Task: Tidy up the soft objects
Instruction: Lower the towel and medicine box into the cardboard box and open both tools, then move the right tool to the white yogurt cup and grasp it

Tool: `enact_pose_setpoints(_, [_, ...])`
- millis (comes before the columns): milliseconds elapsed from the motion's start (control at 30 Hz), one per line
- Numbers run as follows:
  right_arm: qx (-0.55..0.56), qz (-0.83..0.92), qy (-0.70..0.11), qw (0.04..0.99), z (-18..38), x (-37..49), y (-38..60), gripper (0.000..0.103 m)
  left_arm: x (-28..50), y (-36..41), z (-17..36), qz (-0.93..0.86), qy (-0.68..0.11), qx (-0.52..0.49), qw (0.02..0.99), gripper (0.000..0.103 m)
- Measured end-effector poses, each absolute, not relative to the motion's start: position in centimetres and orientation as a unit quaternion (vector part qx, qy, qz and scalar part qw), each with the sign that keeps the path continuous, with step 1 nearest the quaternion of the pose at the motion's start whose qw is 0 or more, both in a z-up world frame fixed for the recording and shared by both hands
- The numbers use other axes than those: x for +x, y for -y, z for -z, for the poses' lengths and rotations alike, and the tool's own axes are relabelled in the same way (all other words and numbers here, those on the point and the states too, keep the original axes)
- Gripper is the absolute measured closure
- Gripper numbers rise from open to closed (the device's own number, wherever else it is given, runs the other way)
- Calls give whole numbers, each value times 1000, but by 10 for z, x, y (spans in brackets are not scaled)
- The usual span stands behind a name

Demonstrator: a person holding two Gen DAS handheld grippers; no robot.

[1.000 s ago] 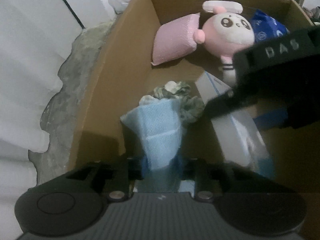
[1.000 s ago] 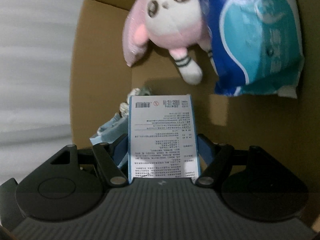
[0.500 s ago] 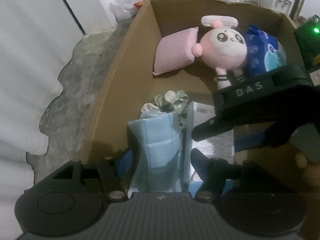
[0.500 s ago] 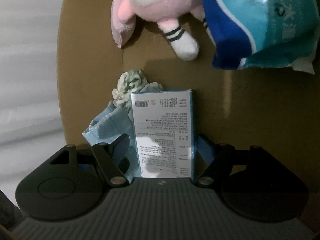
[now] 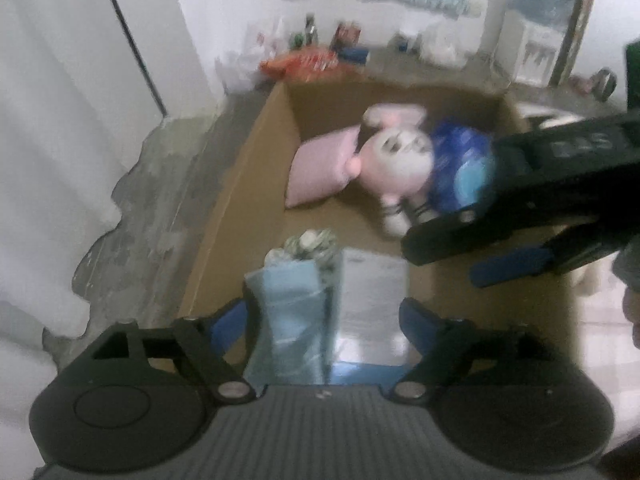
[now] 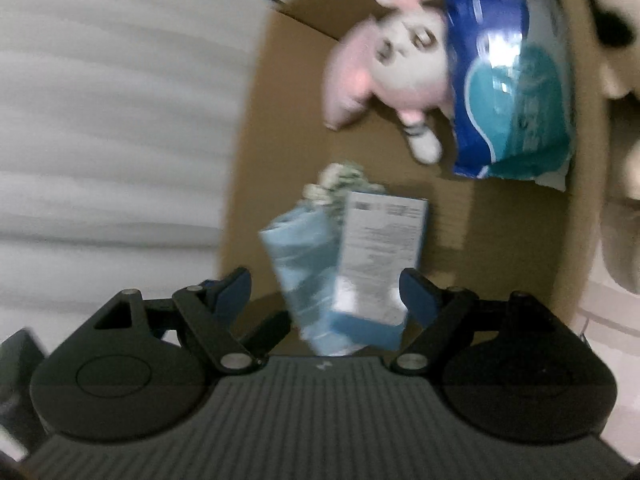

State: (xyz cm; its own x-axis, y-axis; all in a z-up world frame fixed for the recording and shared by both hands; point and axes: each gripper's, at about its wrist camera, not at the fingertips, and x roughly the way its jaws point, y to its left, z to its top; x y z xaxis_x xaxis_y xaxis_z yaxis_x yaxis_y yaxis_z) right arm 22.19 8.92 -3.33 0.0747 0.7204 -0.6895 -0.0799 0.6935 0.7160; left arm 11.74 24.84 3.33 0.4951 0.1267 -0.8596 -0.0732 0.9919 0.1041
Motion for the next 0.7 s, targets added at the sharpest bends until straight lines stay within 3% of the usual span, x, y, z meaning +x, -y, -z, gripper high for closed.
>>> enact_pose_setpoints(167, [271, -337, -550, 715, -10, 184, -42, 16, 84, -214, -67, -17, -442, 32, 896, 11])
enact_pose_setpoints(367, [312, -355, -487, 734, -17, 129, 43, 16, 56, -157, -86, 48, -389, 5, 920, 8])
enact_pose_setpoints(533, [296, -302, -445, 790, -18, 91, 131, 16, 49, -97, -80, 120, -370, -16, 921, 8])
enact_pose_setpoints(700, [206, -211, -405, 866, -32, 69, 205, 15, 56, -36, -50, 182, -367, -37, 911, 8])
